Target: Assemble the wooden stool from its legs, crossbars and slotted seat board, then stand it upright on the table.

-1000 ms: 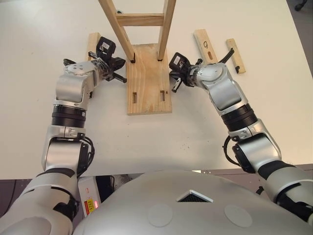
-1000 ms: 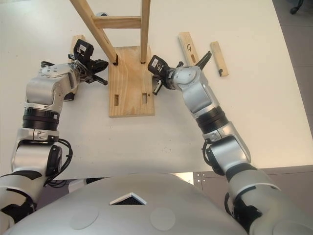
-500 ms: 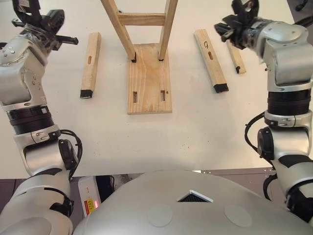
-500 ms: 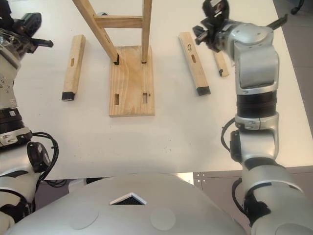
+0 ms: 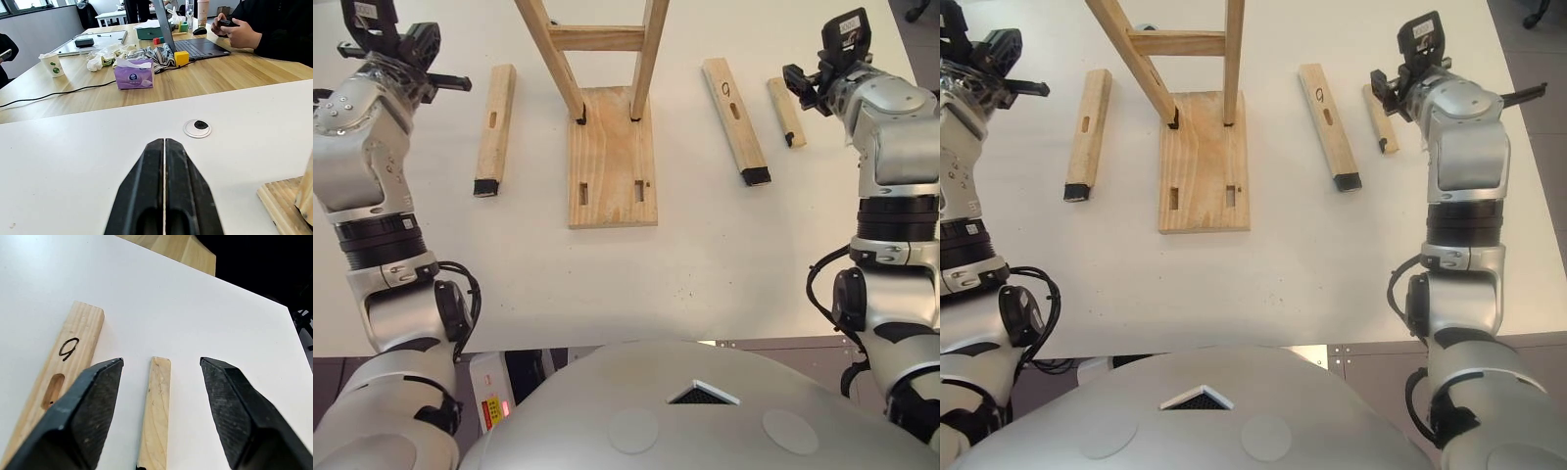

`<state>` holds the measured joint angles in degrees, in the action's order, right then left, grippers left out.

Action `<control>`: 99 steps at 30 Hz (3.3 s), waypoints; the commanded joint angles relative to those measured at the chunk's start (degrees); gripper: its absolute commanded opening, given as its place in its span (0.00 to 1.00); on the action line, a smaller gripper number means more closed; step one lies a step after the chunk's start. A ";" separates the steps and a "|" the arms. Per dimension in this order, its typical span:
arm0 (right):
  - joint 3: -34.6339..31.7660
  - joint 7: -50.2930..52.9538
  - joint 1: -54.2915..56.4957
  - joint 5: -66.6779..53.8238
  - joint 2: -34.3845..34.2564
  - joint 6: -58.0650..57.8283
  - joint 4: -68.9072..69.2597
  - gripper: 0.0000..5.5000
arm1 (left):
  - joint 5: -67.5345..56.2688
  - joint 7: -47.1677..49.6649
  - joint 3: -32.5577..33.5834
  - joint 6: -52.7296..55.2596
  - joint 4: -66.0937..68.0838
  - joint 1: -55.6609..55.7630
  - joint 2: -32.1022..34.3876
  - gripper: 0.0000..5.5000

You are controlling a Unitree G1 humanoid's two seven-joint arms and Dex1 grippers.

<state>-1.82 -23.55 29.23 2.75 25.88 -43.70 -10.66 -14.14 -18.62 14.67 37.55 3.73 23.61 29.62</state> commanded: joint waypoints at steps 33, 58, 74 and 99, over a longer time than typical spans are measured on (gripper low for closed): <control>-4.25 -0.85 14.72 -5.12 0.46 26.36 -46.01 0.24 | -8.27 8.99 3.08 3.15 -17.55 -4.16 -13.44 0.00; 4.67 -5.78 11.74 -17.82 -7.70 23.20 17.54 0.24 | -34.33 7.93 0.22 9.30 -29.79 7.05 -12.63 0.31; 10.42 -8.50 8.10 -19.78 -10.06 21.28 25.88 0.24 | -49.86 12.39 2.75 6.79 -26.83 7.61 -17.18 0.41; 12.98 -10.21 7.93 -18.45 -9.95 18.97 25.94 0.31 | -54.85 14.53 2.89 2.96 -23.36 6.59 -16.11 0.07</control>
<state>10.07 -33.11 36.88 -15.74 16.18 -22.90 14.89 -70.69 -4.39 16.39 41.52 -20.25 29.95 11.11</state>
